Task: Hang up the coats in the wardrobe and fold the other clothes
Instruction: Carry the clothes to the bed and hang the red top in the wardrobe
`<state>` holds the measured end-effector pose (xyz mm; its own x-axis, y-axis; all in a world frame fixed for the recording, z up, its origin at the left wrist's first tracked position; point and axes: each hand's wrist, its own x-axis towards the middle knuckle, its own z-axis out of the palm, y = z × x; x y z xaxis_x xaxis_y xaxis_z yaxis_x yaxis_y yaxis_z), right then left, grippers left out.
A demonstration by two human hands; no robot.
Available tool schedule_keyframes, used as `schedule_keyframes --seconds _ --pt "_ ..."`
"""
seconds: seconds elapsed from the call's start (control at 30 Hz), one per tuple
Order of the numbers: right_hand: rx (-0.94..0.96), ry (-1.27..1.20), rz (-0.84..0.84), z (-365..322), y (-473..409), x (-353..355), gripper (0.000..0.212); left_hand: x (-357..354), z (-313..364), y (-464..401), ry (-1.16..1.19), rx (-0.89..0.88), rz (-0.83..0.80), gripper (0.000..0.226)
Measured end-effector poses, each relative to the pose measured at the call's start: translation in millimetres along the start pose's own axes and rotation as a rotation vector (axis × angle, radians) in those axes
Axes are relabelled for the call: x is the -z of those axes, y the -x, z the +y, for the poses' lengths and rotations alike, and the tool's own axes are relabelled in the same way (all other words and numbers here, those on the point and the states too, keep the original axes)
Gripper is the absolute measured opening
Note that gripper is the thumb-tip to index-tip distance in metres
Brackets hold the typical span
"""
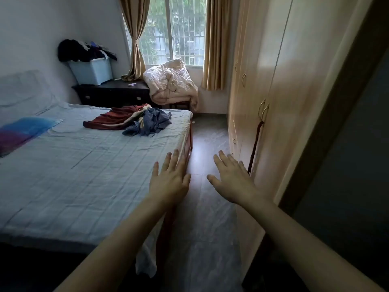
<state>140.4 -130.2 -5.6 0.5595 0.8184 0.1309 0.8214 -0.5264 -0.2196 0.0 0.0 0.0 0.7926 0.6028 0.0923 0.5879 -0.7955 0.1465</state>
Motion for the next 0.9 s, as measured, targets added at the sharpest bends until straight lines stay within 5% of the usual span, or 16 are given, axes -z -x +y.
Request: schedule_keyframes --seconds 0.9 --pt "-0.077 0.014 -0.076 -60 -215 -47 0.072 -20 -133 -186 0.007 -0.06 -0.065 0.067"
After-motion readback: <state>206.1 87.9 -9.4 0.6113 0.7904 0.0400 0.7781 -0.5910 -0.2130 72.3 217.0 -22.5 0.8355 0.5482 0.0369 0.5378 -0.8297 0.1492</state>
